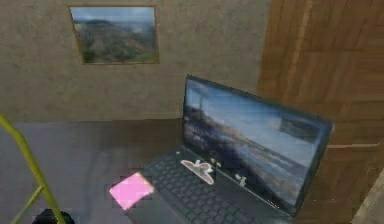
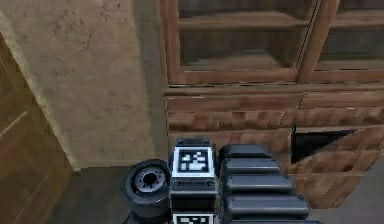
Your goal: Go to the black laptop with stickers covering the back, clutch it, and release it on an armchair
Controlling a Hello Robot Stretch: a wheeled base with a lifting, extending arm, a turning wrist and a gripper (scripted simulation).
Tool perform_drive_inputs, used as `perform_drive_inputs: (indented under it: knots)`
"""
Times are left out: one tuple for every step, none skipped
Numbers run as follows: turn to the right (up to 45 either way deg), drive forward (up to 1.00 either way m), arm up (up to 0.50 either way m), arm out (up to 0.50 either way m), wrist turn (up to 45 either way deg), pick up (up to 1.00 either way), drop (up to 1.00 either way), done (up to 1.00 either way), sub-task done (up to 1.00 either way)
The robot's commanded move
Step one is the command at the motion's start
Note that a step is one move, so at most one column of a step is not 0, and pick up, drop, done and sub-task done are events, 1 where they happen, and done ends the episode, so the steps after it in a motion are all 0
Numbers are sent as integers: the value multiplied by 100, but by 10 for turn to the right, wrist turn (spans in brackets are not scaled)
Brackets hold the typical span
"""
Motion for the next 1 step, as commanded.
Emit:
perform_drive_inputs:
  knots:
    - [-30,0,0,0,0,0,0,0,0]
